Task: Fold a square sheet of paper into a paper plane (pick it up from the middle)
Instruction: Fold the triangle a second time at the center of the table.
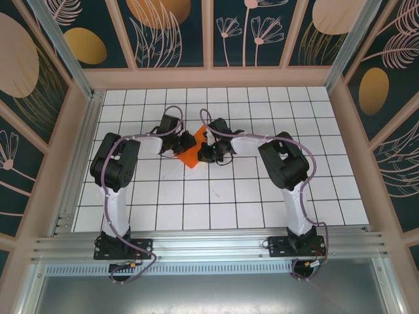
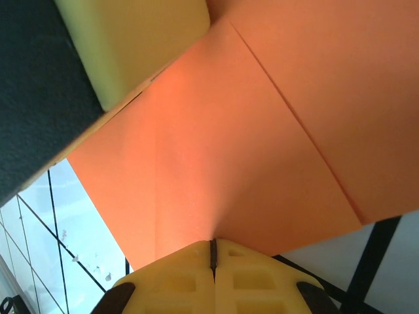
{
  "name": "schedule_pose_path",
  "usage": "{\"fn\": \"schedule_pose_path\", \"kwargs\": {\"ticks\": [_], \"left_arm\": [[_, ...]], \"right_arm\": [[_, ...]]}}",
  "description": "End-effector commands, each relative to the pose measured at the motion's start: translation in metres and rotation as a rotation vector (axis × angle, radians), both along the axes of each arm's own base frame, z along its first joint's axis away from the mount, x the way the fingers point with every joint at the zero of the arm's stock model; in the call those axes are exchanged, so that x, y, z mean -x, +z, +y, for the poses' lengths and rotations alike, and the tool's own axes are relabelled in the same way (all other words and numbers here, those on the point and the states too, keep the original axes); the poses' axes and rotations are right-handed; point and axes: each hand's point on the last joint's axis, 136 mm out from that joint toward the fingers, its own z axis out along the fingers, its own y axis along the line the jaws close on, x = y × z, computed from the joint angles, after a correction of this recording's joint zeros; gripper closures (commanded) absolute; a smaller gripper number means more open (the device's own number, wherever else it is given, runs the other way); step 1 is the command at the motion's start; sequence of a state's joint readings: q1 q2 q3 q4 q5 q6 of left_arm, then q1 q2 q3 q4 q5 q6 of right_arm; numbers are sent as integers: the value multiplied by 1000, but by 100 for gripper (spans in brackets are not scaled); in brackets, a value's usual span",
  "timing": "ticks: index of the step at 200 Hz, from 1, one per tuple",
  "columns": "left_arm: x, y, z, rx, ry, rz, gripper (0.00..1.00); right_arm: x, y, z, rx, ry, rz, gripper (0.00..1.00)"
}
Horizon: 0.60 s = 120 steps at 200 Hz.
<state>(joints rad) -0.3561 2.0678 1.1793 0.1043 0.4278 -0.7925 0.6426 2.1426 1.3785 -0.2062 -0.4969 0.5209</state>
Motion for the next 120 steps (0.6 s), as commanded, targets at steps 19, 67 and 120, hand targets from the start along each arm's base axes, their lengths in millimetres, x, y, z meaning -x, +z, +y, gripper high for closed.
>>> {"fn": "schedule_pose_path", "kwargs": {"ticks": [19,67,120], "left_arm": [[-37,-17,49,-129,121,-40,85],[-39,-9,46,-122,100,-42,86],[-23,20,49,-111,85,-83,85]], "right_arm": [[50,-97,-77,365,-37,207,98],[34,-79,-70,302,-52,156,99],[11,-42,-48,209,13,75,98]]}}
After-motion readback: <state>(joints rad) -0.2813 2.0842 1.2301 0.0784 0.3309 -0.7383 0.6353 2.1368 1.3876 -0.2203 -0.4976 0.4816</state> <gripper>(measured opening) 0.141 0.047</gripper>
